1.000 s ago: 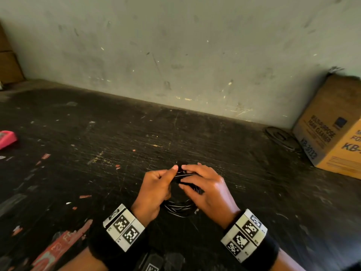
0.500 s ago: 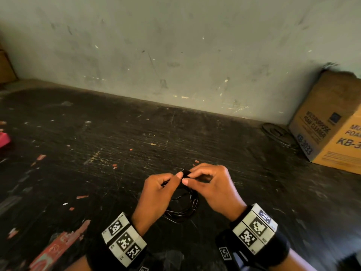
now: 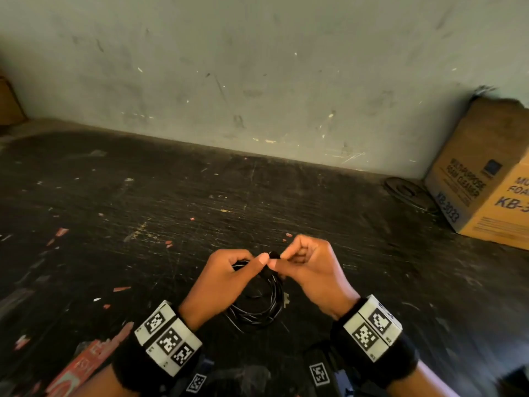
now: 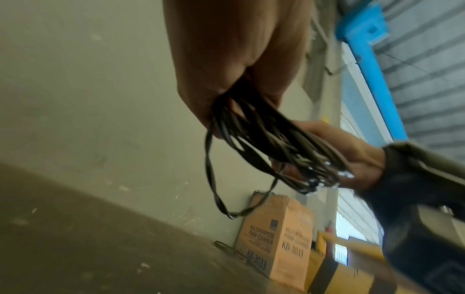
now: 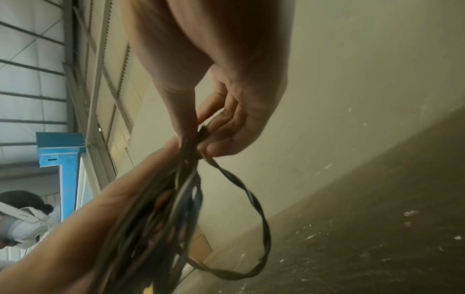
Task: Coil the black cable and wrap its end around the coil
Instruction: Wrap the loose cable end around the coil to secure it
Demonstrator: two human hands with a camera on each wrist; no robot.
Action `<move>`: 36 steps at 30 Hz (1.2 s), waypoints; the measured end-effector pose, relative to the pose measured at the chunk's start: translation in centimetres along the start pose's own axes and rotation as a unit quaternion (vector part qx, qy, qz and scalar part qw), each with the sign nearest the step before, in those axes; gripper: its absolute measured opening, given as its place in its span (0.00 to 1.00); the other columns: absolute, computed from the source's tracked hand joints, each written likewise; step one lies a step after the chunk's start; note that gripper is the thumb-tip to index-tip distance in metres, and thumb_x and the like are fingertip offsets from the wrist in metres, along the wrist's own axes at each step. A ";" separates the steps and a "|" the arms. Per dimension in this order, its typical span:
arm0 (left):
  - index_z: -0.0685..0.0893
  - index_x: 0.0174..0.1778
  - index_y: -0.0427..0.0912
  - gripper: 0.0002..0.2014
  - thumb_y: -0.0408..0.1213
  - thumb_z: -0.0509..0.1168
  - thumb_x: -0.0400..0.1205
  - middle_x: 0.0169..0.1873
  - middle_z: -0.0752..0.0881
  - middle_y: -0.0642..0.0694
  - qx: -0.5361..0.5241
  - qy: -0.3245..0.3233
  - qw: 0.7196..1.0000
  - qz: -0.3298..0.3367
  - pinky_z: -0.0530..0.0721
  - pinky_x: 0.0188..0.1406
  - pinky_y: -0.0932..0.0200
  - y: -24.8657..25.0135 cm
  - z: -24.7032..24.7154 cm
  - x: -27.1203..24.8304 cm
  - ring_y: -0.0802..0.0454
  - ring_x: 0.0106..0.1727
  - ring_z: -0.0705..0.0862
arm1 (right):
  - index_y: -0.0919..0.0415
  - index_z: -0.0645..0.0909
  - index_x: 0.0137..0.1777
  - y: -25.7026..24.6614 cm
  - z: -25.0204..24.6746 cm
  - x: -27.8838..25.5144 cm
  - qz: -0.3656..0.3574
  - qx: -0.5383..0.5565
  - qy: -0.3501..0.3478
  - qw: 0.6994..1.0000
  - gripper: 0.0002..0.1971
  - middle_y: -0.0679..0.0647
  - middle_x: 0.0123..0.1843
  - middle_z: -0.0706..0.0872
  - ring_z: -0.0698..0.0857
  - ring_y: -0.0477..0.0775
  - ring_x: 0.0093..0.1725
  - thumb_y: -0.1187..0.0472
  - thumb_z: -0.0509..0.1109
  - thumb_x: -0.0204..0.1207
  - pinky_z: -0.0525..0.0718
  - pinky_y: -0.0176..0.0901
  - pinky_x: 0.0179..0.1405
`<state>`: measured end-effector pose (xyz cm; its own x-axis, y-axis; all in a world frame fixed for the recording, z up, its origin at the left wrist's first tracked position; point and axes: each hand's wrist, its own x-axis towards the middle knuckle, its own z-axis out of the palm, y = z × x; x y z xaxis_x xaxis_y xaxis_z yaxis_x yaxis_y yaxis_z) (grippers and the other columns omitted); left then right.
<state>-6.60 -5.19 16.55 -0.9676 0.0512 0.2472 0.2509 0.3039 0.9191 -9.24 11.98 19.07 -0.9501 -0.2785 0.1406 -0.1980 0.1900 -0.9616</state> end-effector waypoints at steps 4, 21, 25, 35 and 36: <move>0.87 0.43 0.39 0.06 0.26 0.72 0.74 0.27 0.86 0.53 -0.122 -0.015 0.989 -0.086 0.81 0.33 0.70 -0.4 -0.3 -0.5 0.61 0.33 0.84 | 0.57 0.82 0.42 0.1 -0.3 0.3 -0.028 0.019 0.051 0.998 0.12 0.53 0.29 0.86 0.86 0.50 0.30 0.70 0.80 0.65 0.86 0.42 0.35; 0.74 0.31 0.36 0.15 0.44 0.57 0.76 0.09 0.61 0.54 -0.502 0.205 0.792 -0.281 0.56 0.09 0.70 -5.8 -6.6 -6.3 0.60 0.08 0.59 | 0.62 0.81 0.39 4.8 9.6 0.3 0.033 0.064 -0.089 0.993 0.08 0.53 0.32 0.86 0.89 0.47 0.32 0.74 0.74 0.71 0.89 0.41 0.35; 0.74 0.30 0.39 0.21 0.51 0.56 0.84 0.16 0.68 0.48 -0.357 0.324 0.801 -0.355 0.54 0.08 0.73 -8.3 -9.2 -8.7 0.57 0.10 0.63 | 0.61 0.82 0.41 6.8 12.8 0.1 0.043 0.028 -0.181 0.982 0.04 0.57 0.34 0.88 0.89 0.50 0.33 0.68 0.75 0.72 0.86 0.36 0.34; 0.68 0.26 0.42 0.21 0.38 0.49 0.87 0.08 0.65 0.52 -0.224 0.380 0.826 -0.350 0.53 0.10 0.72 -11.4 -14.2 -15.9 0.58 0.07 0.59 | 0.50 0.83 0.58 12.5 20.3 -1.2 0.014 -0.279 -0.373 0.885 0.16 0.46 0.49 0.82 0.85 0.47 0.43 0.52 0.75 0.70 0.87 0.49 0.51; 0.69 0.26 0.42 0.21 0.38 0.50 0.87 0.09 0.65 0.51 -0.219 0.381 0.824 -0.357 0.54 0.09 0.72 -12.0 -14.5 -16.5 0.57 0.07 0.59 | 0.50 0.82 0.60 12.2 21.1 -1.6 -0.001 -0.296 -0.387 0.873 0.18 0.48 0.52 0.82 0.85 0.48 0.47 0.51 0.75 0.70 0.86 0.48 0.51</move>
<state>6.80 -23.51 5.90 -0.6158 -0.6551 -0.4378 -0.2281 -0.3837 0.8949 -5.07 -5.13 2.10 -0.5476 -0.7889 -0.2789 -0.5079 0.5783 -0.6384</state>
